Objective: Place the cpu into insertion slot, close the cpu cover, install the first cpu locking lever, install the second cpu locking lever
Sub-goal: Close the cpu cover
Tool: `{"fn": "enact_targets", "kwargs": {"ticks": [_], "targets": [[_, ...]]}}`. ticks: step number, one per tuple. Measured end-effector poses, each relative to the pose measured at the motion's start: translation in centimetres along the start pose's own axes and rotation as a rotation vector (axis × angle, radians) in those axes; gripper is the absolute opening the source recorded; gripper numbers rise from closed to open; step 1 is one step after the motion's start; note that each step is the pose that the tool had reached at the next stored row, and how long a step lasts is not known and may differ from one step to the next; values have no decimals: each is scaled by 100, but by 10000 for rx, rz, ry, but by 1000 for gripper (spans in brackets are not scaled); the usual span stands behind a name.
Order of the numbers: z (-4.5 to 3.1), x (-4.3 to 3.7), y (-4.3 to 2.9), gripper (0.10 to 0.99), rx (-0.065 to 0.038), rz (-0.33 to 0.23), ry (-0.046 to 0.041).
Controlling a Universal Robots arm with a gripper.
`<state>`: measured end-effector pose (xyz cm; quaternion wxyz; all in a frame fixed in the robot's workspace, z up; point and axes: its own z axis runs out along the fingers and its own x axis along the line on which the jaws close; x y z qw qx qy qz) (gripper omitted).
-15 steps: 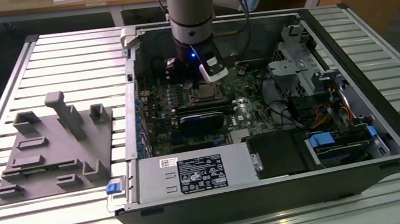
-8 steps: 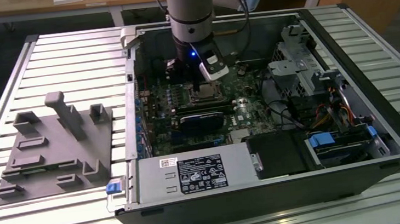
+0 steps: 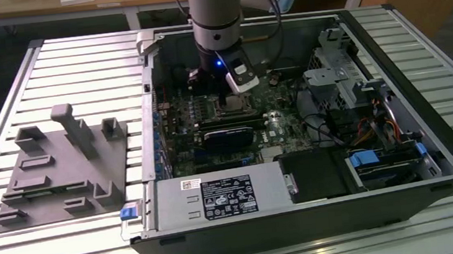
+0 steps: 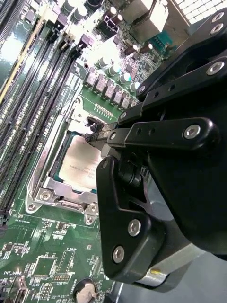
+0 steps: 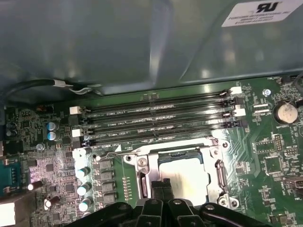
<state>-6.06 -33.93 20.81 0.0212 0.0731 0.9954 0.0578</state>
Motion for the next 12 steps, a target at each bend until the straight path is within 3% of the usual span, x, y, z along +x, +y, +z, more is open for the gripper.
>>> {"fn": "enact_targets", "kwargs": {"ticks": [12], "targets": [[79,51,-17,106,-10,-354,43]]}}
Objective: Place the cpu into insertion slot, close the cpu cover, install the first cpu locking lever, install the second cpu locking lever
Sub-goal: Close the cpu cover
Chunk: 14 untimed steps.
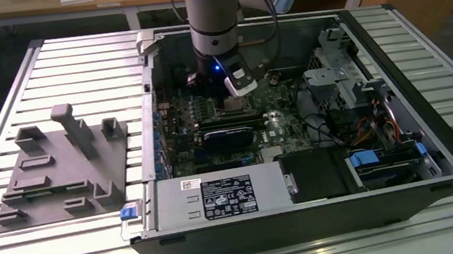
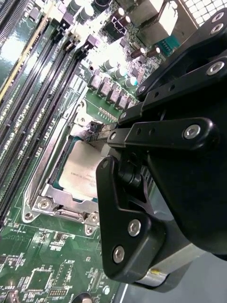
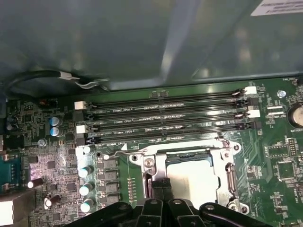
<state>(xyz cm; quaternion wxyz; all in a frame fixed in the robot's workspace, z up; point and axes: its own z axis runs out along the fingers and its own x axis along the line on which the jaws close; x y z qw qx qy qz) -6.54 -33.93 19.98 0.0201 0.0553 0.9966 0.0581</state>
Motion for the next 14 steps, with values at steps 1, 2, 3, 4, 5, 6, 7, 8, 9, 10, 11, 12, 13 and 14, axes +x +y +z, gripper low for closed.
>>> {"fn": "enact_targets", "kwargs": {"ticks": [1,2,3,4,5,6,7,8,9,10,11,12,13,14], "targets": [[3,3,0,106,-2,-25,2],[6,4,0,106,-4,-52,6],[11,5,0,106,-5,-85,10],[15,6,0,106,-4,-119,15],[18,7,2,106,-2,-150,20],[20,7,3,106,-2,-178,23],[21,7,5,106,-5,-199,25],[21,7,5,106,-5,-210,26],[23,7,6,106,-7,-212,26],[23,7,6,106,-8,-212,25],[24,7,7,106,-8,-212,25],[24,5,9,106,-6,-211,25],[24,2,10,106,-4,-212,25],[24,0,11,106,-2,-212,24]]}}
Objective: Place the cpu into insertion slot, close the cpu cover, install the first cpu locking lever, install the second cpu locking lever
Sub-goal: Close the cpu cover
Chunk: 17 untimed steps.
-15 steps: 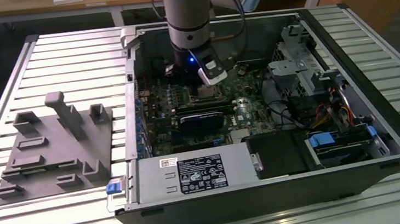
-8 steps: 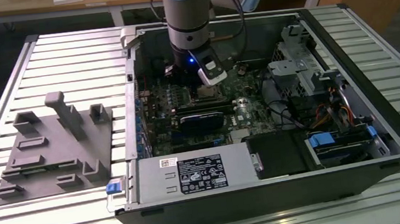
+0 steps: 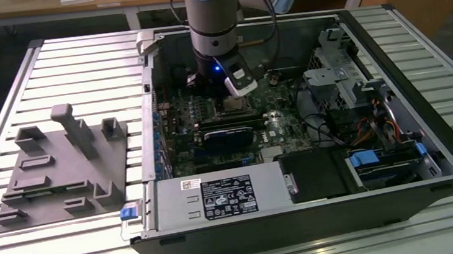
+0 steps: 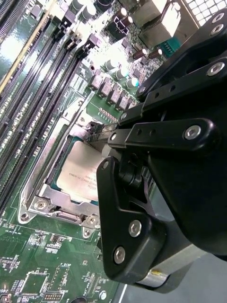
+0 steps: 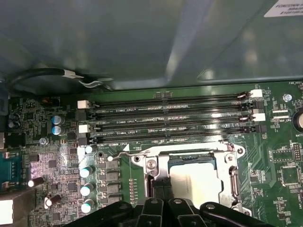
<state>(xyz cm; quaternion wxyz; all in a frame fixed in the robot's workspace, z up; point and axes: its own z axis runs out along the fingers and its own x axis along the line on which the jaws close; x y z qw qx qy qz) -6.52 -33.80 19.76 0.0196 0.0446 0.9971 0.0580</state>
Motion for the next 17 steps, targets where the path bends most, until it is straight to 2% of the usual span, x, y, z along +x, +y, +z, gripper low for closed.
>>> {"fn": "enact_targets", "kwargs": {"ticks": [3,11,14,17], "targets": [[-10,-3,3,106,-6,-1,-5],[-145,-6,18,106,2,-1,0],[-146,-13,19,106,-1,-4,0],[-144,-53,26,106,11,-2,-1]]}}
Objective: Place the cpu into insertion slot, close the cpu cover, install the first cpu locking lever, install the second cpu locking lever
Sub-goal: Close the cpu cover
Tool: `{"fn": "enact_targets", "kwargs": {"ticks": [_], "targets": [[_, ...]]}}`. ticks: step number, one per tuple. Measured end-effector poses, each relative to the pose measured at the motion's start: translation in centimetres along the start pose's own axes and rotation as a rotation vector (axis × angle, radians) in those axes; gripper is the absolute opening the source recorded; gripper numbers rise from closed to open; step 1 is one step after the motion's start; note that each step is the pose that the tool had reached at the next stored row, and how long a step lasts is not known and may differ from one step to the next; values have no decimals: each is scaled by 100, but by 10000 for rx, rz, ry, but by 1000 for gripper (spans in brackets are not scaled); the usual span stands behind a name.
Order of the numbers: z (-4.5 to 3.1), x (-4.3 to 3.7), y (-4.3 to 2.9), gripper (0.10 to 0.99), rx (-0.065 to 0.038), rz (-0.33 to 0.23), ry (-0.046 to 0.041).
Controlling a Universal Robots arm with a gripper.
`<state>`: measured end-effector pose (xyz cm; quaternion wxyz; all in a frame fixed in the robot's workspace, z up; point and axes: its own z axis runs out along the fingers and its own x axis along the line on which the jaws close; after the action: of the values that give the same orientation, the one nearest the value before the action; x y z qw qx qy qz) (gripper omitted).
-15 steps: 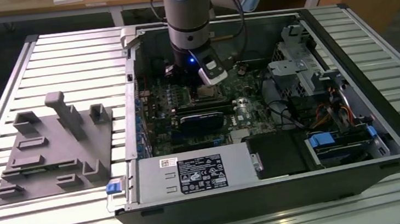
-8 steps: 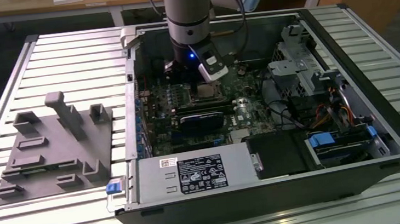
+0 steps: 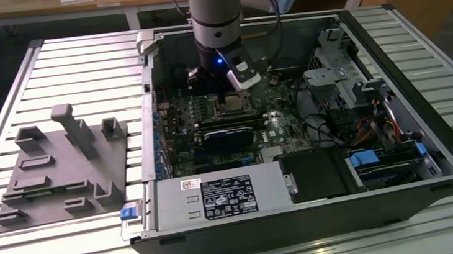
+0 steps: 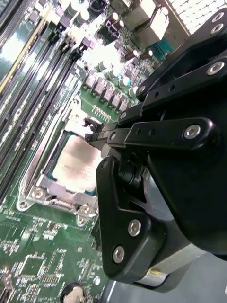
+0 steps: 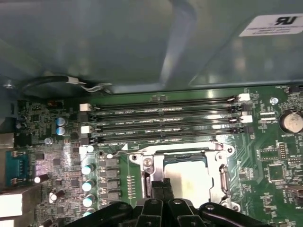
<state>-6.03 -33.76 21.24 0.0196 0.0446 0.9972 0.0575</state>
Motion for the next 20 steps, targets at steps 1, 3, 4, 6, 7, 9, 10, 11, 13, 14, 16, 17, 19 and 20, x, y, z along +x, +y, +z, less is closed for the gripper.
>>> {"fn": "enact_targets", "kwargs": {"ticks": [1,3,4,6,7,9,10,11,13,14,16,17,19,20], "targets": [[1,-16,3,106,5,0,0],[3,-54,11,106,18,-1,-1],[4,-73,16,106,25,-1,-2],[6,-109,23,106,37,-2,-3],[7,-127,27,106,44,-2,-4],[9,-163,34,106,55,-3,-5],[10,-179,38,106,61,-3,-5],[11,-193,40,106,67,-3,-5],[12,-210,45,106,87,-4,-7],[11,-212,46,106,95,-4,-7],[-5,-212,48,106,99,-4,-7],[-21,-213,50,106,98,-4,-8],[-65,-215,55,106,97,-4,-9],[-88,-215,58,106,98,-4,-9]]}}
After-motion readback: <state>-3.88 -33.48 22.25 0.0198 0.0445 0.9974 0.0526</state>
